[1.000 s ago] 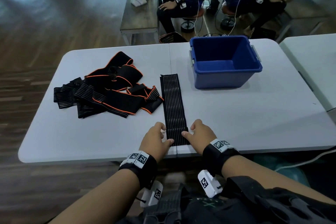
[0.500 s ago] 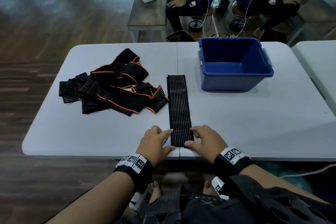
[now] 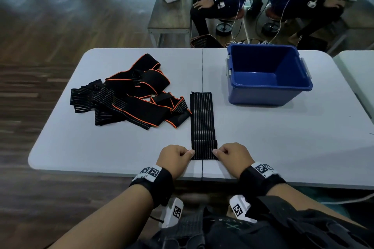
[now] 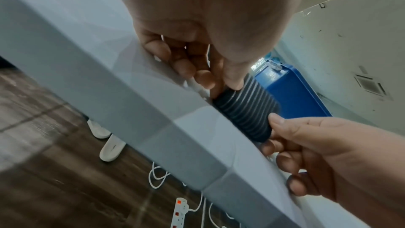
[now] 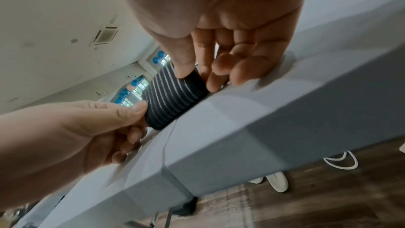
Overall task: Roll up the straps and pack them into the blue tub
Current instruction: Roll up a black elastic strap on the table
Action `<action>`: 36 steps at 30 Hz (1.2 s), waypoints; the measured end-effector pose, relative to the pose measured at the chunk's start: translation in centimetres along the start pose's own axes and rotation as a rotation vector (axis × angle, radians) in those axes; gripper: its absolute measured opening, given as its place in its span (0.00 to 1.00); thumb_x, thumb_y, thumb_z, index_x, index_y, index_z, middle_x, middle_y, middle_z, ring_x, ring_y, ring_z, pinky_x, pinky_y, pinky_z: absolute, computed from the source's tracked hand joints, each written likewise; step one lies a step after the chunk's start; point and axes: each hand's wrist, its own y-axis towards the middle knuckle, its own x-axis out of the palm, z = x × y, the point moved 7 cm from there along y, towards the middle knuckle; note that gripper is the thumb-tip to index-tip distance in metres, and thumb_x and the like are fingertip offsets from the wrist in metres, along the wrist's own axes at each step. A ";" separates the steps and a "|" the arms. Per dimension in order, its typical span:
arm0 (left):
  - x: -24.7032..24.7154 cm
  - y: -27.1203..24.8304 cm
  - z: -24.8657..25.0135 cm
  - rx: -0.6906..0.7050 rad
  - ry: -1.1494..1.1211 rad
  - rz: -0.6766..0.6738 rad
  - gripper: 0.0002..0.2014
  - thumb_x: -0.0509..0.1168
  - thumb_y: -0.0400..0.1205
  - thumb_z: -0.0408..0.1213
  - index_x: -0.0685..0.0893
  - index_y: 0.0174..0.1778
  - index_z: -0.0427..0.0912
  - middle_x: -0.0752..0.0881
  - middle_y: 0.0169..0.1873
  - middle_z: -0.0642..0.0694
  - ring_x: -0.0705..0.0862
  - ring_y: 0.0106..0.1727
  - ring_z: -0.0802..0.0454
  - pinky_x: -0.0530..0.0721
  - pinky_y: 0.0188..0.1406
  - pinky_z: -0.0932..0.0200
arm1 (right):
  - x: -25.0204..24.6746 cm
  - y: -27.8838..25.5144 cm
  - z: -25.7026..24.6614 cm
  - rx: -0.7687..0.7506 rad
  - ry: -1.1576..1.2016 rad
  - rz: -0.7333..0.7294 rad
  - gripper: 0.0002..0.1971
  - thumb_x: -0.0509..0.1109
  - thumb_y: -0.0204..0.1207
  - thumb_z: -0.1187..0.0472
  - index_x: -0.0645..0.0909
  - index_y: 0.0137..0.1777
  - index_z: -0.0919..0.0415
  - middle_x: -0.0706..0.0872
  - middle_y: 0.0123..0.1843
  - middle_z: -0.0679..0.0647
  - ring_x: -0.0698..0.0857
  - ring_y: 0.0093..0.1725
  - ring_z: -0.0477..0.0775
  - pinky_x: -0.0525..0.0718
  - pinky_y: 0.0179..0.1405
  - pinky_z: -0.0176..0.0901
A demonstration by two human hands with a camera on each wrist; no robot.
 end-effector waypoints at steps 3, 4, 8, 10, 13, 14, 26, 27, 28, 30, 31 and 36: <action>0.1 0.1 0.0 -0.022 0.034 0.018 0.22 0.64 0.86 0.54 0.91 0.37 0.42 0.90 0.33 0.48 0.86 0.39 0.52 0.79 0.39 0.58 | 0.0 0.5 0.1 0.042 0.018 -0.026 0.26 0.67 0.83 0.45 0.85 0.38 0.71 0.90 0.40 0.64 0.88 0.43 0.62 0.85 0.49 0.52; 0.1 0.1 0.1 -0.026 0.047 0.022 0.22 0.64 0.86 0.54 0.91 0.37 0.43 0.89 0.33 0.50 0.85 0.39 0.53 0.76 0.38 0.59 | -0.1 0.6 0.0 0.052 0.000 -0.040 0.27 0.67 0.83 0.44 0.85 0.37 0.71 0.90 0.40 0.64 0.88 0.42 0.61 0.86 0.49 0.52; -0.7 0.0 0.8 0.017 0.029 0.094 0.10 0.68 0.83 0.52 0.85 0.49 0.50 0.85 0.36 0.54 0.83 0.41 0.55 0.79 0.41 0.58 | -0.2 0.8 -0.3 0.060 -0.041 -0.014 0.17 0.68 0.81 0.46 0.81 0.47 0.62 0.88 0.42 0.57 0.86 0.45 0.57 0.84 0.50 0.50; -1.1 0.0 1.3 0.076 0.019 0.122 0.12 0.70 0.82 0.50 0.81 0.59 0.56 0.82 0.38 0.54 0.82 0.42 0.56 0.82 0.46 0.56 | -0.3 0.5 -0.8 0.030 0.001 0.013 0.12 0.69 0.81 0.49 0.73 0.57 0.54 0.86 0.44 0.52 0.85 0.44 0.53 0.82 0.47 0.49; -0.7 0.4 1.9 0.157 0.131 0.104 0.16 0.67 0.85 0.49 0.83 0.68 0.55 0.82 0.45 0.52 0.82 0.52 0.50 0.82 0.56 0.54 | -0.1 0.2 -1.5 -0.049 -0.005 0.019 0.14 0.67 0.83 0.54 0.71 0.64 0.53 0.87 0.43 0.51 0.85 0.42 0.52 0.82 0.45 0.47; -0.5 0.4 2.0 0.175 0.161 0.098 0.17 0.64 0.86 0.48 0.83 0.70 0.54 0.83 0.47 0.51 0.82 0.54 0.49 0.81 0.57 0.53 | -0.1 0.2 -1.7 -0.064 -0.028 0.021 0.14 0.66 0.84 0.54 0.72 0.67 0.54 0.87 0.46 0.51 0.85 0.46 0.53 0.82 0.48 0.47; 0.0 1.1 0.2 0.124 0.132 -0.002 0.29 0.73 0.78 0.56 0.76 0.76 0.65 0.77 0.43 0.56 0.77 0.53 0.50 0.82 0.56 0.50 | 0.1 0.8 0.1 -0.125 -0.027 -0.094 0.33 0.77 0.74 0.55 0.73 0.80 0.48 0.85 0.45 0.47 0.84 0.47 0.48 0.82 0.54 0.43; 0.0 1.4 0.0 0.115 0.094 0.004 0.28 0.72 0.78 0.57 0.77 0.75 0.64 0.77 0.41 0.57 0.77 0.50 0.50 0.82 0.53 0.50 | 0.1 0.7 0.1 -0.122 0.010 -0.086 0.31 0.76 0.76 0.54 0.73 0.79 0.48 0.86 0.45 0.48 0.85 0.47 0.48 0.83 0.54 0.43; 0.1 1.6 -0.2 0.104 0.059 0.008 0.26 0.72 0.78 0.56 0.79 0.74 0.64 0.77 0.38 0.57 0.78 0.48 0.50 0.80 0.48 0.51 | -0.1 0.6 0.2 -0.116 0.043 -0.082 0.28 0.74 0.78 0.53 0.74 0.79 0.47 0.88 0.46 0.50 0.86 0.48 0.49 0.83 0.55 0.44; 0.2 1.9 -0.5 0.076 0.004 0.001 0.22 0.71 0.79 0.55 0.83 0.70 0.62 0.77 0.31 0.58 0.77 0.44 0.50 0.75 0.40 0.54 | -0.2 0.5 0.2 -0.106 0.101 -0.085 0.20 0.71 0.81 0.51 0.81 0.72 0.47 0.90 0.52 0.51 0.86 0.54 0.51 0.82 0.57 0.43; 0.3 1.9 -0.6 0.063 -0.010 -0.007 0.19 0.70 0.79 0.55 0.85 0.67 0.61 0.77 0.29 0.58 0.77 0.43 0.50 0.76 0.39 0.54 | -0.3 0.5 0.3 -0.102 0.106 -0.081 0.13 0.70 0.82 0.50 0.84 0.65 0.48 0.90 0.52 0.48 0.86 0.54 0.51 0.81 0.54 0.41; 0.5 1.6 -0.9 0.006 -0.074 -0.024 0.16 0.69 0.79 0.58 0.91 0.57 0.56 0.90 0.45 0.57 0.87 0.51 0.56 0.87 0.58 0.51 | -0.6 0.6 0.1 -0.065 0.044 -0.028 0.15 0.65 0.85 0.46 0.82 0.37 0.48 0.83 0.34 0.43 0.81 0.38 0.46 0.72 0.34 0.37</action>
